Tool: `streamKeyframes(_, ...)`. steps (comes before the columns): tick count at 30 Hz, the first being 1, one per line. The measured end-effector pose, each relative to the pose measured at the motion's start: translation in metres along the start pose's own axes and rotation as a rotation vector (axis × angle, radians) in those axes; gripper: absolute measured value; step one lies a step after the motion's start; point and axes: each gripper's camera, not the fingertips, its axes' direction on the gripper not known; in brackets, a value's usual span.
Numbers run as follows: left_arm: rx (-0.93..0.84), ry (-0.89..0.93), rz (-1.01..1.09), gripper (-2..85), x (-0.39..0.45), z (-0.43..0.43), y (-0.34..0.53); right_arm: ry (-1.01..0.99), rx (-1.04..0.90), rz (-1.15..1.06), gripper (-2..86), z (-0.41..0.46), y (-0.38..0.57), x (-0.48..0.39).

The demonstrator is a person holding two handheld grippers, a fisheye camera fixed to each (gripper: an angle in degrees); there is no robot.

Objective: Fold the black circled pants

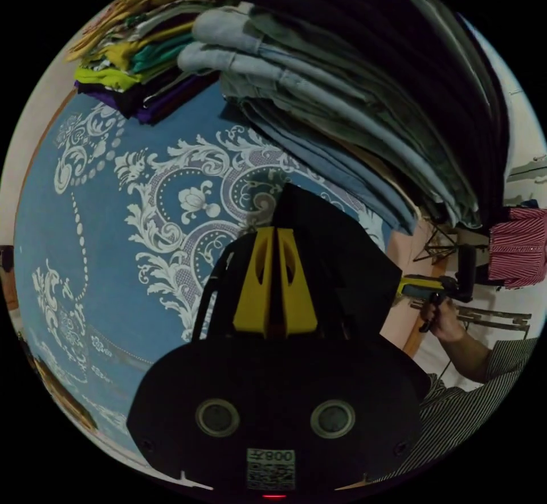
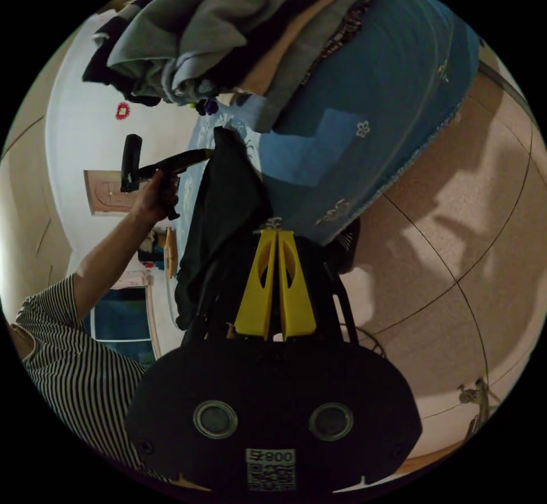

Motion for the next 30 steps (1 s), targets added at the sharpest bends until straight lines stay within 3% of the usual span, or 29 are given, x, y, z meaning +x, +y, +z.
streamKeyframes(8,0.206,0.152,-0.153,1.1,-0.034,-0.09,0.125,0.059,0.055,-0.197,0.0,0.058,0.013,-0.088)
streamKeyframes(14,0.117,0.07,-0.346,0.3,-0.058,-0.137,0.275,0.125,-0.158,-0.438,0.0,0.173,0.019,-0.172)
streamKeyframes(16,0.073,0.067,-0.419,0.3,-0.066,-0.145,0.317,0.257,-0.214,-0.451,0.0,0.21,0.021,-0.185)
streamKeyframes(19,-0.048,0.019,-0.472,0.3,-0.074,-0.151,0.374,0.241,-0.241,-0.449,-0.1,0.248,0.024,-0.199)
streamKeyframes(30,0.087,0.069,-0.58,0.6,-0.103,-0.261,0.542,0.462,-0.27,-0.444,0.0,0.382,0.058,-0.291)
